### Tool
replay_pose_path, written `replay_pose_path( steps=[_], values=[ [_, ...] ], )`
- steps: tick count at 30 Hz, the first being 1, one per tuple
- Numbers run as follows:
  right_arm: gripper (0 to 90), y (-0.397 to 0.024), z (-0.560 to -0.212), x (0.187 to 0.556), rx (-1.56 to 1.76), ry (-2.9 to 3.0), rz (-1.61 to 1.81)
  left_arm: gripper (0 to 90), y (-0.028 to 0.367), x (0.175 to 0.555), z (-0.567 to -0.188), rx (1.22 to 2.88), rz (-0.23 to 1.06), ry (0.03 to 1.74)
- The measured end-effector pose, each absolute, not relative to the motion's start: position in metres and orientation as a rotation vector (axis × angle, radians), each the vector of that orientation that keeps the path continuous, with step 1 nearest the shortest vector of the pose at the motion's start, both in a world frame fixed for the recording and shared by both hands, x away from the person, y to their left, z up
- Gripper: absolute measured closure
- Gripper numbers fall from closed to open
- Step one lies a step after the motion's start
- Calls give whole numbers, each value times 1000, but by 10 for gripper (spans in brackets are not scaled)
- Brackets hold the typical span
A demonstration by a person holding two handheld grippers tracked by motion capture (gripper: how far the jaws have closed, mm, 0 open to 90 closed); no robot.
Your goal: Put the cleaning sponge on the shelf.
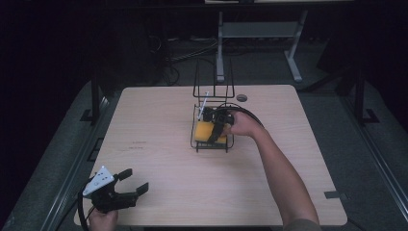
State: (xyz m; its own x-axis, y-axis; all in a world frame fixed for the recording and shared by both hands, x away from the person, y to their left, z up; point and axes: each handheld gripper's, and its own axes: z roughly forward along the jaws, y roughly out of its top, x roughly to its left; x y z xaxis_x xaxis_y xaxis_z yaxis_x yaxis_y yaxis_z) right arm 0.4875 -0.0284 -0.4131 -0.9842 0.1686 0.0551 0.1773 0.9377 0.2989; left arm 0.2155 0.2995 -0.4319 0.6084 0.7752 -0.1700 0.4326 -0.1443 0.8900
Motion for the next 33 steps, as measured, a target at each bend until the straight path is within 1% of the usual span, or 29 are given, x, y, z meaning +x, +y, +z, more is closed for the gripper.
replay_pose_path(
  steps=[17,33],
  values=[
    [155,-35,-395,482,-279,-3085,-531,128,297,216,-432,1784,402,978],
    [147,-36,-383,464,-224,-3132,-537,128,294,216,-433,1787,395,972]
  ],
)
